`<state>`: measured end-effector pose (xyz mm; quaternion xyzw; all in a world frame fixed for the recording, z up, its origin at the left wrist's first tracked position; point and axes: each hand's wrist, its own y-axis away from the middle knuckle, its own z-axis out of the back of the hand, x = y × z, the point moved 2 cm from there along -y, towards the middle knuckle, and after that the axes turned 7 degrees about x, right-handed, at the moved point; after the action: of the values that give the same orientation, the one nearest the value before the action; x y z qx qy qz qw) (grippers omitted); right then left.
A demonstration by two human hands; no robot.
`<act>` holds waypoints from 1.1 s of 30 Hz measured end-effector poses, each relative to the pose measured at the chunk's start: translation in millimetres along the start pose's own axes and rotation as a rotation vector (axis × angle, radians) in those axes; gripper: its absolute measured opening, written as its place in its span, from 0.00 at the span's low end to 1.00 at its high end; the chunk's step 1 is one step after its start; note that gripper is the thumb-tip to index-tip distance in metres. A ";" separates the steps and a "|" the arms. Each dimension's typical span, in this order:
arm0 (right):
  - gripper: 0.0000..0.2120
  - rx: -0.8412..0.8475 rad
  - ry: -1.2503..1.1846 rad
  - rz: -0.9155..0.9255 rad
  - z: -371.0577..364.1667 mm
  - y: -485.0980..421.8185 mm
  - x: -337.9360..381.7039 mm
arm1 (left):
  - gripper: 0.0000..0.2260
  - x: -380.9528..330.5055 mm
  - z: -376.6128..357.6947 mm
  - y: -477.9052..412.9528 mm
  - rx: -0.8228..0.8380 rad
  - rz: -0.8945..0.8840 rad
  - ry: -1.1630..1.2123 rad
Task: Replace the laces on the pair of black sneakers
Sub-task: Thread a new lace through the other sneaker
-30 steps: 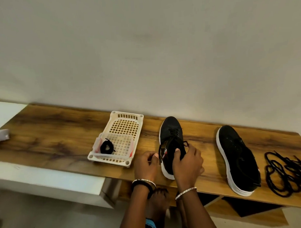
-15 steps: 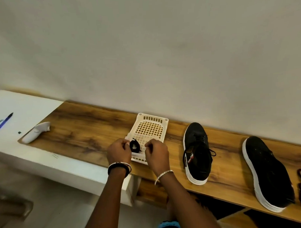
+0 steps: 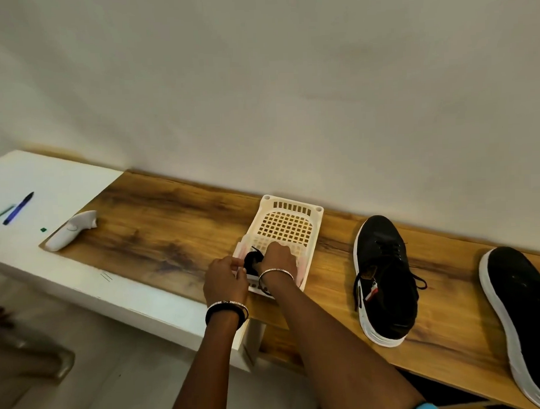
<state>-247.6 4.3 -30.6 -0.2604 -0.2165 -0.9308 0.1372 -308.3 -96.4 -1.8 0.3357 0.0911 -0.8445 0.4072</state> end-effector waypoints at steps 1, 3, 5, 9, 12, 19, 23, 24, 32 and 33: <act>0.14 -0.001 0.001 -0.003 0.5 0.0 -0.3 | 0.08 0.5 -0.2 -0.1 0.004 0.002 0.002; 0.16 -0.013 -0.012 -0.002 4.0 1.2 -0.8 | 0.08 1.1 0.3 0.6 0.025 0.008 0.011; 0.16 -0.051 -0.060 -0.008 12.3 5.3 -3.1 | 0.08 1.2 1.3 1.9 0.039 0.009 0.040; 0.10 -0.140 -0.192 0.027 43.3 25.9 -15.4 | 0.07 -11.5 5.2 15.6 -0.008 -0.034 0.204; 0.07 -0.208 -0.308 0.093 72.8 56.1 -28.7 | 0.12 -35.8 6.2 38.5 0.051 -0.060 0.479; 0.04 -0.353 -0.526 0.153 130.3 152.5 -82.3 | 0.08 -92.8 -6.7 119.3 0.393 -0.195 0.810; 0.05 -0.361 -0.664 0.114 151.3 191.3 -129.4 | 0.04 -116.9 -27.2 161.5 0.455 -0.172 0.868; 0.04 -0.353 -0.713 0.103 156.6 199.8 -141.6 | 0.06 -123.0 -32.7 171.5 0.495 -0.129 0.902; 0.03 -0.332 -1.107 0.018 185.7 232.6 -213.1 | 0.08 -162.3 -89.2 215.2 0.675 0.138 1.059; 0.04 -0.371 -1.129 -0.002 187.3 231.7 -221.8 | 0.08 -166.3 -98.6 217.3 0.683 0.142 1.054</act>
<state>100.8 -76.4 69.9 -0.7346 -0.0899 -0.6708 -0.0481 -23.3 -91.7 56.1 0.8230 -0.0179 -0.5178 0.2327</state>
